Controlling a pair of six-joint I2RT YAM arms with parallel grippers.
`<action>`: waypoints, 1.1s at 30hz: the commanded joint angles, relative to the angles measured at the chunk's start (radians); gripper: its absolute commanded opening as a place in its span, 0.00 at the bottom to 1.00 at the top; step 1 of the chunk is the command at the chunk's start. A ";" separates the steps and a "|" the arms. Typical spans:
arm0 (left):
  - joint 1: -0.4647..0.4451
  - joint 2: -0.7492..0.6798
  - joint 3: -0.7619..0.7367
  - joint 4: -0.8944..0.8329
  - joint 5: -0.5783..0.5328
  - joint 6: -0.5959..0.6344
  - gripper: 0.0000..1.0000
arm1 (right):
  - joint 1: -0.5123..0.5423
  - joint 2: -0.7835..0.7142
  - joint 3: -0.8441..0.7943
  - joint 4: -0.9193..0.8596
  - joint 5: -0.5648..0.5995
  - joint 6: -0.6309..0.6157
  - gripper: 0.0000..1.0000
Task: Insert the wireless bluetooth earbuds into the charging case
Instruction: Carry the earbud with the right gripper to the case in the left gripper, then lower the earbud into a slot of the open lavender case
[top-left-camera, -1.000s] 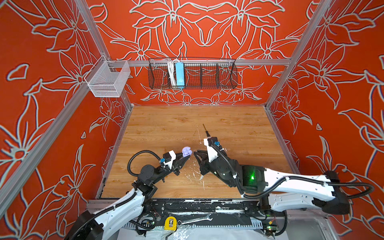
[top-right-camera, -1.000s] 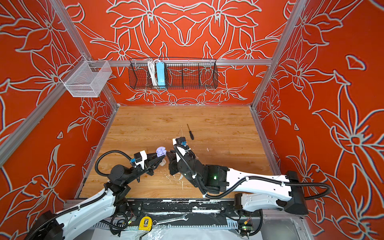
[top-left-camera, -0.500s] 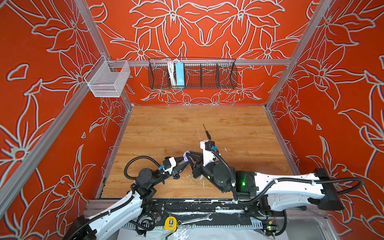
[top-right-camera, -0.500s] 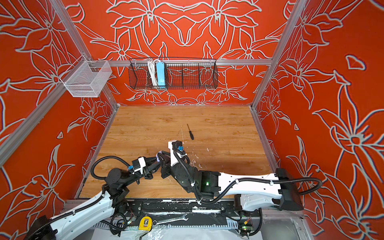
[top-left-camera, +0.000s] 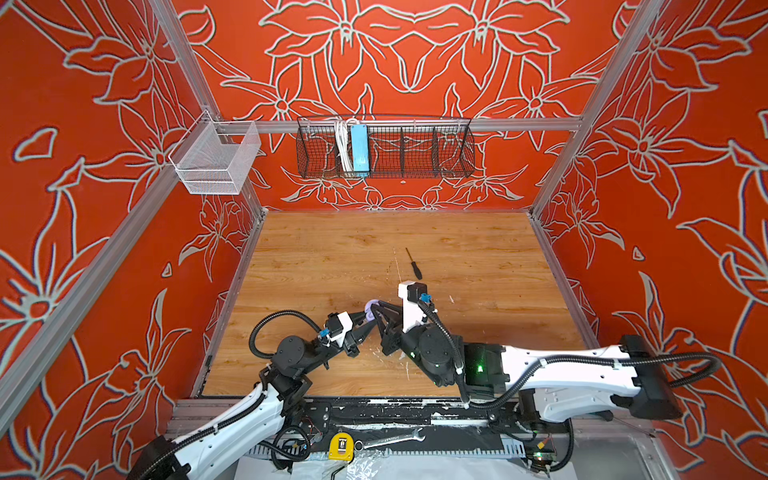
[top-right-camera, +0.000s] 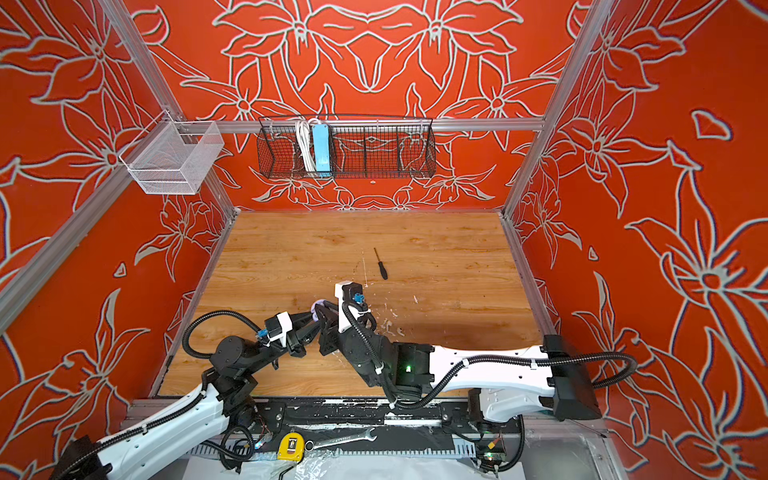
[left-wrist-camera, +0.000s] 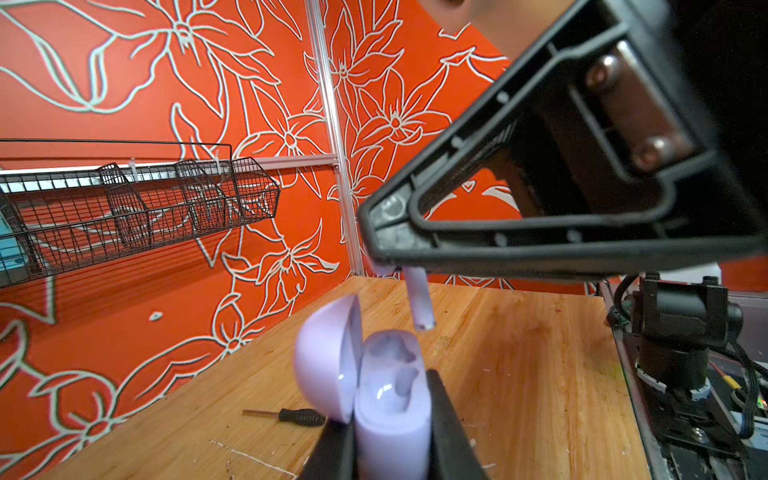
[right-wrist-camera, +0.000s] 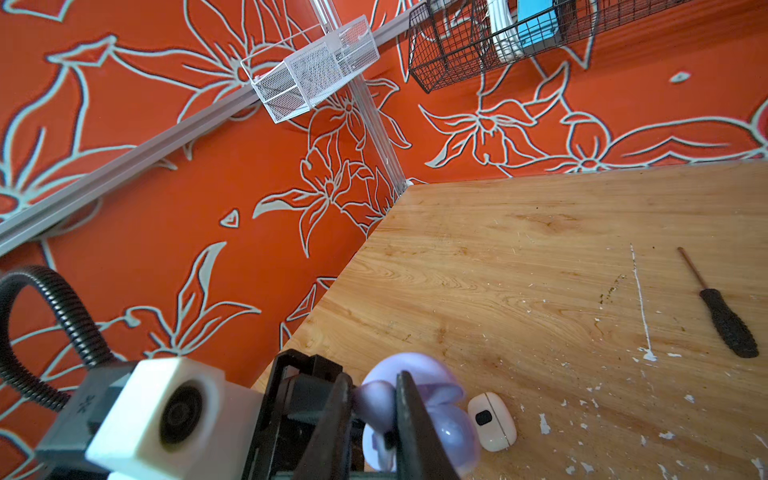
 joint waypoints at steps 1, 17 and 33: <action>-0.007 -0.008 0.017 -0.001 -0.011 0.007 0.00 | 0.009 0.024 -0.004 0.013 0.053 0.001 0.14; -0.007 -0.014 0.015 -0.001 -0.015 0.006 0.00 | 0.009 0.063 0.008 -0.018 0.089 0.009 0.14; -0.007 -0.017 0.014 0.000 -0.017 0.006 0.00 | 0.009 0.111 0.031 -0.057 0.090 0.013 0.14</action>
